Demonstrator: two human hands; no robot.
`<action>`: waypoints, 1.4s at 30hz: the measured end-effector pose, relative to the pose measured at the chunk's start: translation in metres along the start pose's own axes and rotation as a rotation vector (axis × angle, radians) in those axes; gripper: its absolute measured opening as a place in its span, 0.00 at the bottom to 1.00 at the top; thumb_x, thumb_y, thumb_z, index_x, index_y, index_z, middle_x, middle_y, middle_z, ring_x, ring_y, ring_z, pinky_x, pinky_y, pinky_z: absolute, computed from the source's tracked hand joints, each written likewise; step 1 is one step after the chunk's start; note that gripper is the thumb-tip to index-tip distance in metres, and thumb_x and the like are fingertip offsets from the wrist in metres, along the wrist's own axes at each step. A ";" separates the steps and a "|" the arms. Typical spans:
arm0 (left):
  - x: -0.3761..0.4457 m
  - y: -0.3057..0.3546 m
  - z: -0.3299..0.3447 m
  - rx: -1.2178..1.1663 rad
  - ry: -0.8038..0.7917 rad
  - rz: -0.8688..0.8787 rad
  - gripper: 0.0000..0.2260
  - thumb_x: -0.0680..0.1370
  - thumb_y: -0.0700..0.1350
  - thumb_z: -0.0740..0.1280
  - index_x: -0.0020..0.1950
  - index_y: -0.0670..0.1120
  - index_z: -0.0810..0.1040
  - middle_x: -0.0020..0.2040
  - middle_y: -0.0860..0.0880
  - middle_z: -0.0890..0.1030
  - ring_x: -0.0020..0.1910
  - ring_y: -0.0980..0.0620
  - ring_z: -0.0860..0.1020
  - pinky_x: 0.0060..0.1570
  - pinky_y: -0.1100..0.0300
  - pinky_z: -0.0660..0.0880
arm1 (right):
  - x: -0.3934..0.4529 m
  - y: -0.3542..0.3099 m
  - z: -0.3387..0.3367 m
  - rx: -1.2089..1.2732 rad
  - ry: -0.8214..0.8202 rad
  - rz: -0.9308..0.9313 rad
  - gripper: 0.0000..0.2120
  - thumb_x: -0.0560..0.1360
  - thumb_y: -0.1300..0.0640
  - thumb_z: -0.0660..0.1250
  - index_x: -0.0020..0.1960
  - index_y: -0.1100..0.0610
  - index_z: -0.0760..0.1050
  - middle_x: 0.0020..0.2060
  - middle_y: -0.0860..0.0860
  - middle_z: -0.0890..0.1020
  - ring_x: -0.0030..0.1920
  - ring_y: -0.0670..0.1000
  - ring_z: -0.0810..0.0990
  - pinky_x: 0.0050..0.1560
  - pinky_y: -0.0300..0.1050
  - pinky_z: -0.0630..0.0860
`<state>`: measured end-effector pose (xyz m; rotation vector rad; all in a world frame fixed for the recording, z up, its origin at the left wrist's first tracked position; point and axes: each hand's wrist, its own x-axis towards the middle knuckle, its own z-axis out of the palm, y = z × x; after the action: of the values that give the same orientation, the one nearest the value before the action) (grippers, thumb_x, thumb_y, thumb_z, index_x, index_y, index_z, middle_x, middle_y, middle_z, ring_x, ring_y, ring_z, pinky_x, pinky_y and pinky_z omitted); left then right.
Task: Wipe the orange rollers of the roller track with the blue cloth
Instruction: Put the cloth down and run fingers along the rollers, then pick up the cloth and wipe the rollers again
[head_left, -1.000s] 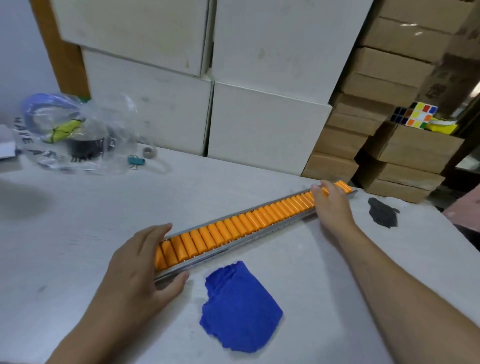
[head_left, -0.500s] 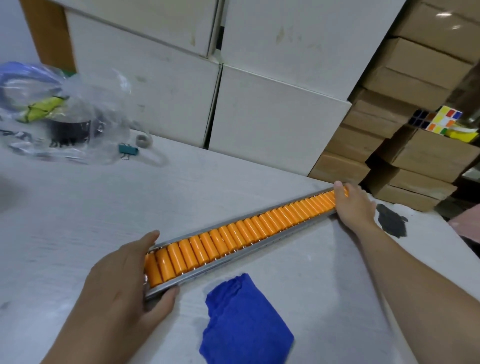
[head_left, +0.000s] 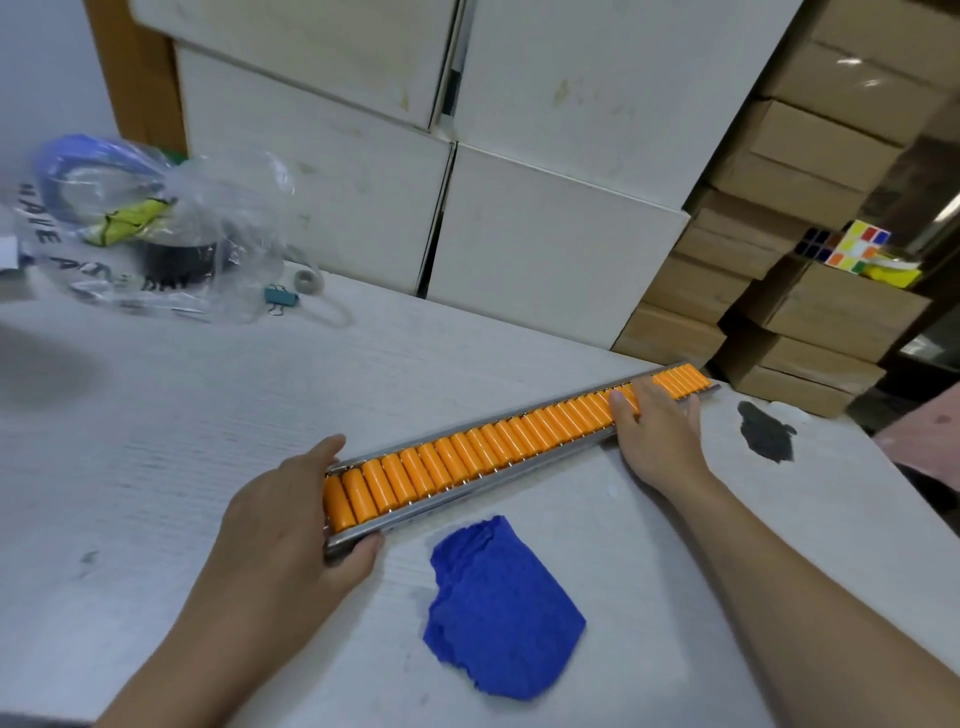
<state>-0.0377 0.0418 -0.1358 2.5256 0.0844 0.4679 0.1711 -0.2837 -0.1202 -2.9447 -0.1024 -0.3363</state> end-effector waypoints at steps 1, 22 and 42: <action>0.000 0.000 0.000 -0.007 0.003 -0.006 0.38 0.63 0.62 0.62 0.69 0.44 0.68 0.53 0.46 0.80 0.48 0.43 0.79 0.49 0.49 0.72 | -0.014 -0.015 -0.003 -0.004 -0.014 -0.035 0.30 0.79 0.39 0.44 0.71 0.56 0.64 0.71 0.53 0.69 0.73 0.51 0.61 0.74 0.56 0.39; 0.000 -0.008 0.000 -0.269 -0.012 -0.058 0.34 0.71 0.46 0.71 0.73 0.53 0.59 0.60 0.56 0.73 0.52 0.58 0.73 0.49 0.68 0.64 | -0.193 -0.208 -0.046 0.554 -0.413 -0.706 0.20 0.83 0.50 0.48 0.69 0.56 0.68 0.71 0.50 0.69 0.74 0.40 0.54 0.73 0.41 0.34; -0.002 0.001 -0.001 -0.226 0.034 -0.075 0.40 0.65 0.53 0.77 0.72 0.51 0.61 0.61 0.51 0.77 0.56 0.51 0.75 0.55 0.54 0.73 | -0.229 -0.104 -0.048 0.272 -0.437 -0.258 0.46 0.58 0.20 0.44 0.73 0.37 0.54 0.69 0.30 0.45 0.71 0.33 0.45 0.71 0.35 0.41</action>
<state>-0.0399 0.0416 -0.1354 2.2860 0.1308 0.4627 -0.0708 -0.2010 -0.1098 -2.6806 -0.5409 0.2758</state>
